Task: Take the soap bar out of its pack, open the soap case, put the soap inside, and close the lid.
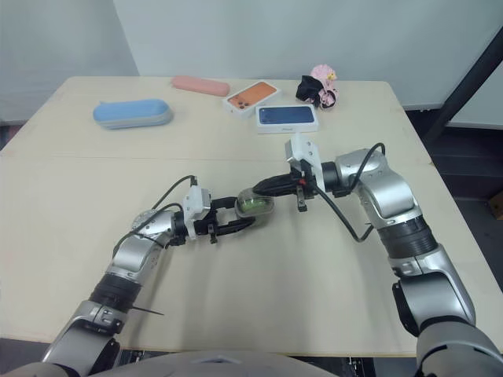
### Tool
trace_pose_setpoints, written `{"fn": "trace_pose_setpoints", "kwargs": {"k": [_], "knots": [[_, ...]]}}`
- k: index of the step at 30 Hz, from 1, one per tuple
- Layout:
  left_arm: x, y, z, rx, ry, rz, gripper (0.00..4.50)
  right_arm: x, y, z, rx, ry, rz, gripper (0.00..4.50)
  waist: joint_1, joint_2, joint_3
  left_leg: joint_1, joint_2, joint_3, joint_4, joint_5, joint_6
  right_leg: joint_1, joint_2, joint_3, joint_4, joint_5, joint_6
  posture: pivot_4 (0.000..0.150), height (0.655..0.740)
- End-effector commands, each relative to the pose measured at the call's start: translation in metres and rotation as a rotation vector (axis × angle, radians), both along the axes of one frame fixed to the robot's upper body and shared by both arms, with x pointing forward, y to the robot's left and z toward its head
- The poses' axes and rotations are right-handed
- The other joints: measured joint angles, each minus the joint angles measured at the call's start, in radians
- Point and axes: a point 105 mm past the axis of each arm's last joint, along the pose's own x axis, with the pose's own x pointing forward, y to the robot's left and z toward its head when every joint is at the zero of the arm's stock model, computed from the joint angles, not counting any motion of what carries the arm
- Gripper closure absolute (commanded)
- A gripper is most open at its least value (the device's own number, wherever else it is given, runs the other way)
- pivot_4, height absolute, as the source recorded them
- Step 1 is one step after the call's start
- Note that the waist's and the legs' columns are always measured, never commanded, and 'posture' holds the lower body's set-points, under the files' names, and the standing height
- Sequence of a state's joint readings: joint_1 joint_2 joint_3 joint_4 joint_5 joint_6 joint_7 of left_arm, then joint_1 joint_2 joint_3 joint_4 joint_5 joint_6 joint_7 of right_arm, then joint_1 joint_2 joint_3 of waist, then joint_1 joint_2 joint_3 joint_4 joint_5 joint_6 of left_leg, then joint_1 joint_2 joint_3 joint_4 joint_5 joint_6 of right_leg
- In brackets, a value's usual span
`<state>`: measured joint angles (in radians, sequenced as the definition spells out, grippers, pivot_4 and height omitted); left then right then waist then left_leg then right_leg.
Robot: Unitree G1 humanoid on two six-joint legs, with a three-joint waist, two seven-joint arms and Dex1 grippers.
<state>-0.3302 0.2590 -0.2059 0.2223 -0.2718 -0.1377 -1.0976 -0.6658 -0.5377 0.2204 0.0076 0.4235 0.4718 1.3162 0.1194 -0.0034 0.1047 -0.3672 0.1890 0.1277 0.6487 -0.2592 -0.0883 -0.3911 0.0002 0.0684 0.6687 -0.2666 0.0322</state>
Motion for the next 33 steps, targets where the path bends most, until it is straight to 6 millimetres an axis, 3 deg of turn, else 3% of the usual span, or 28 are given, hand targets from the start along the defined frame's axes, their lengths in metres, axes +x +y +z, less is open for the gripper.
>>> {"fn": "trace_pose_setpoints", "kwargs": {"k": [1, 10, 21, 33], "knots": [[0.0, 0.003, 0.008, -0.012, -0.039, 0.006, 2.6, -0.001, -0.001, 0.002, 0.003, -0.03, 0.007, 4.48, -0.001, 0.0, 0.0, 0.0, 0.0, 0.0, 0.0, 0.0, 0.0, 0.0, 0.0, 0.0, 0.0, 0.0, 0.0, 0.15, 0.74], [0.001, 0.004, 0.009, -0.011, -0.044, 0.011, 2.6, 0.002, 0.002, -0.018, -0.046, -0.041, -0.011, 4.48, -0.008, 0.0, 0.0, 0.001, 0.0, 0.0, 0.0, 0.0, 0.0, 0.001, 0.0, 0.0, 0.0, 0.0, 0.0, 0.15, 0.74], [0.0, 0.004, 0.008, -0.006, -0.045, 0.013, 2.6, 0.0, 0.011, -0.023, -0.052, -0.055, 0.0, 4.48, -0.014, 0.0, 0.0, 0.004, 0.0, 0.0, -0.001, 0.0, 0.0, 0.004, -0.001, 0.0, 0.0, 0.0, 0.0, 0.15, 0.74], [-0.002, 0.004, 0.005, 0.002, -0.04, 0.011, 2.6, -0.005, 0.012, 0.005, 0.03, -0.051, 0.039, 4.48, -0.015, 0.0, 0.0, 0.005, 0.0, 0.0, -0.003, 0.0, -0.001, 0.005, -0.001, 0.0, -0.002, 0.0, 0.0, 0.15, 0.74]]}}
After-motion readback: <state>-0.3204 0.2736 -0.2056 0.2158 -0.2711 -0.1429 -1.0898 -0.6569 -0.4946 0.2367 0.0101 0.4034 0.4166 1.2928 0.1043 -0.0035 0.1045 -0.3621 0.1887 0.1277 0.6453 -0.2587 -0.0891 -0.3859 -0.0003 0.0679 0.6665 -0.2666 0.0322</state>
